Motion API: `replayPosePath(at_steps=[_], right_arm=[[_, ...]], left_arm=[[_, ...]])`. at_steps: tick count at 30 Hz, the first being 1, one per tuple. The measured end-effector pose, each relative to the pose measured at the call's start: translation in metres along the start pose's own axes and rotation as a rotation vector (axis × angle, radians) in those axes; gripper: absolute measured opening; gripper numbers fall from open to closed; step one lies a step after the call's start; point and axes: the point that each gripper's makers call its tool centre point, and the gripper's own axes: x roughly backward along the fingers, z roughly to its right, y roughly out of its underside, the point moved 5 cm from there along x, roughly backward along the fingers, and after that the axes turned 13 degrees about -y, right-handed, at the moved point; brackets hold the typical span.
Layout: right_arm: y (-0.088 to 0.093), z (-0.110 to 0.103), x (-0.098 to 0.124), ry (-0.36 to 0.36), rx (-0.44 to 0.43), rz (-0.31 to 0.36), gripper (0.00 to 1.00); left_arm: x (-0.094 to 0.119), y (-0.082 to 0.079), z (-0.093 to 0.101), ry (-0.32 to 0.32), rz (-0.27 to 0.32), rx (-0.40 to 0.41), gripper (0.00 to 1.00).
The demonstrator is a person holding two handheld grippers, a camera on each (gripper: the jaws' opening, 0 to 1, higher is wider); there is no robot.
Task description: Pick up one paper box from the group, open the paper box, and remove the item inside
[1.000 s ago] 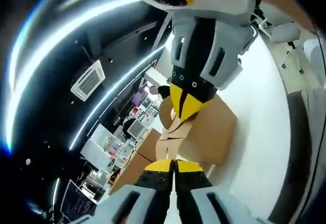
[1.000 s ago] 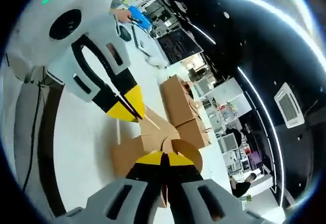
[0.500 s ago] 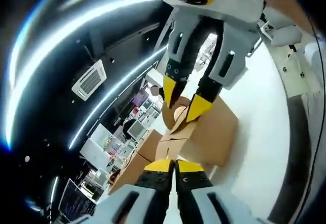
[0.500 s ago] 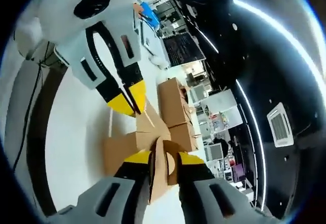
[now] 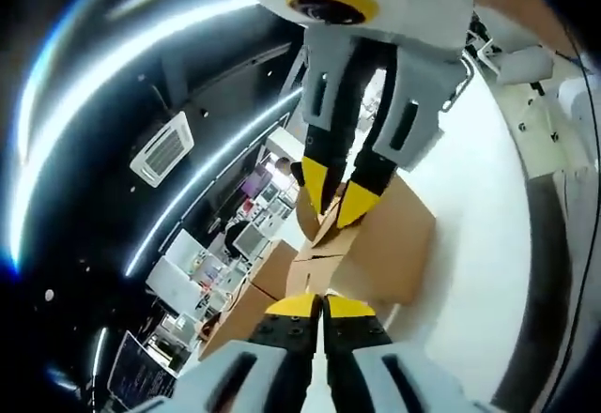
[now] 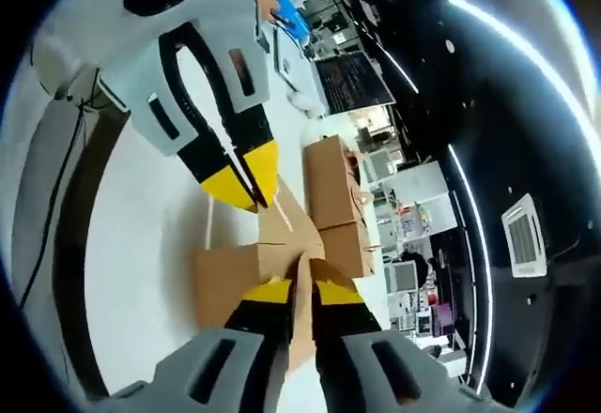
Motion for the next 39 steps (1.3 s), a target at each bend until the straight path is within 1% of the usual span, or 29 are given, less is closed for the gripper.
replayPosePath(at_steps=[3, 7, 9, 11, 14, 16, 18, 19, 22, 23, 25, 26, 27, 28, 29, 30, 33, 35, 37, 39], right_arm=[[0.0, 0.0, 0.001, 0.005, -0.015, 0.003, 0.04], [0.003, 0.003, -0.002, 0.022, -0.053, 0.029, 0.03], [0.005, 0.004, -0.002, 0.029, -0.065, 0.045, 0.03], [0.004, 0.003, 0.0, 0.032, -0.077, 0.058, 0.03], [0.005, 0.005, -0.002, 0.032, -0.099, 0.074, 0.03], [0.005, 0.004, -0.001, 0.034, -0.114, 0.081, 0.03], [0.005, 0.005, 0.0, 0.036, -0.137, 0.092, 0.03], [0.005, 0.005, 0.0, 0.036, -0.141, 0.094, 0.03], [0.007, 0.006, 0.0, 0.032, -0.212, 0.126, 0.03], [0.008, 0.006, 0.0, 0.031, -0.235, 0.137, 0.03], [0.009, 0.007, 0.0, 0.027, -0.261, 0.155, 0.03], [0.009, 0.007, 0.0, 0.027, -0.273, 0.164, 0.03], [0.01, 0.007, 0.001, 0.026, -0.284, 0.172, 0.03], [0.01, 0.006, 0.001, 0.026, -0.298, 0.182, 0.03], [0.01, 0.006, 0.001, 0.027, -0.315, 0.193, 0.03], [0.011, 0.006, 0.001, 0.028, -0.331, 0.203, 0.03], [0.011, 0.004, 0.003, 0.027, -0.378, 0.23, 0.02], [0.012, 0.005, 0.003, 0.024, -0.398, 0.243, 0.03], [0.012, 0.004, 0.003, 0.021, -0.415, 0.254, 0.03], [0.012, 0.003, 0.003, 0.019, -0.432, 0.265, 0.03]], left_arm=[[0.0, 0.0, 0.001, 0.002, -0.001, -0.001, 0.05], [0.0, 0.0, 0.0, -0.004, -0.001, -0.002, 0.06], [0.0, -0.001, 0.0, -0.011, 0.003, 0.006, 0.08], [0.001, -0.004, 0.0, 0.002, 0.017, 0.018, 0.12], [0.002, -0.01, -0.002, 0.042, 0.044, 0.113, 0.17], [0.004, -0.017, -0.003, 0.06, 0.058, 0.182, 0.17], [0.005, -0.019, -0.007, 0.068, 0.071, 0.249, 0.17], [0.006, -0.019, -0.007, 0.07, 0.073, 0.259, 0.17], [0.006, -0.023, -0.009, 0.097, 0.089, 0.387, 0.19], [0.005, -0.024, -0.009, 0.103, 0.087, 0.444, 0.2], [0.001, -0.029, -0.012, 0.081, 0.108, 0.545, 0.2], [-0.002, -0.031, -0.012, 0.075, 0.112, 0.576, 0.2], [-0.006, -0.03, -0.01, 0.067, 0.098, 0.582, 0.2], [-0.009, -0.03, -0.01, 0.057, 0.096, 0.577, 0.2], [-0.013, -0.027, -0.011, 0.015, 0.073, 0.577, 0.2], [-0.017, -0.024, -0.013, -0.013, 0.058, 0.585, 0.2], [-0.025, -0.016, -0.018, -0.067, 0.022, 0.645, 0.19], [-0.03, -0.012, -0.018, -0.069, 0.004, 0.661, 0.19], [-0.035, -0.009, -0.015, -0.056, -0.014, 0.666, 0.19], [-0.036, -0.008, -0.016, -0.056, -0.024, 0.692, 0.18]])
